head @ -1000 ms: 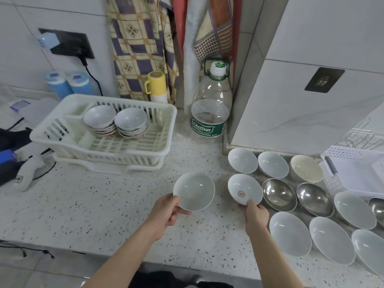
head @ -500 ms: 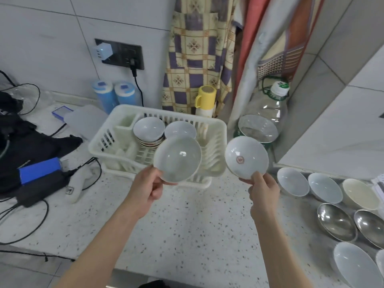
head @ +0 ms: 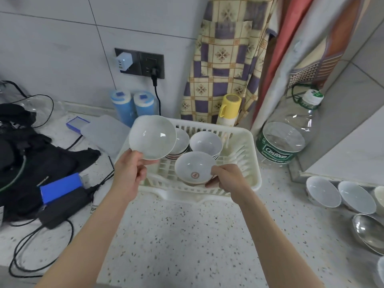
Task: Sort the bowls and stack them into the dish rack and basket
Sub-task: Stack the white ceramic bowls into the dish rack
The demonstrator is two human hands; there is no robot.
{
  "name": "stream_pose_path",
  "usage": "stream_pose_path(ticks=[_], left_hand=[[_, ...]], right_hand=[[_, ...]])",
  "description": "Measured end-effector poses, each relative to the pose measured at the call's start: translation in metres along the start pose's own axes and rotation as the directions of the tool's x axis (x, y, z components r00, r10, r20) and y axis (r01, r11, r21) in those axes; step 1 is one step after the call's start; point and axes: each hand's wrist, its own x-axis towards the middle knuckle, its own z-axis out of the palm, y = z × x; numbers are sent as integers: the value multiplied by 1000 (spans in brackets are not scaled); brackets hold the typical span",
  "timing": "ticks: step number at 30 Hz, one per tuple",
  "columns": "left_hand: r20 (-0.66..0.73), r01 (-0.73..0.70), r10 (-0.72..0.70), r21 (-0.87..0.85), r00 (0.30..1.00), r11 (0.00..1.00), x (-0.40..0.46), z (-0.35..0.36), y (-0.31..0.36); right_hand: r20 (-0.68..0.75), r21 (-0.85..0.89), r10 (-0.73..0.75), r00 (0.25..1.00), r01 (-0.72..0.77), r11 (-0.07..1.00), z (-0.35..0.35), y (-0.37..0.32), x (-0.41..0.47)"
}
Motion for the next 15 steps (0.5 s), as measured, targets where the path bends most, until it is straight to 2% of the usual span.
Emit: stream_pose_path(ticks=[6, 15], left_hand=[[-66, -11, 10, -5, 998, 1000, 25, 5, -1], [-44, -40, 38, -59, 998, 997, 53, 11, -11]], right_hand=[[42, -31, 134, 990, -133, 991, 12, -16, 21], [68, -32, 242, 968, -240, 970, 19, -18, 50]])
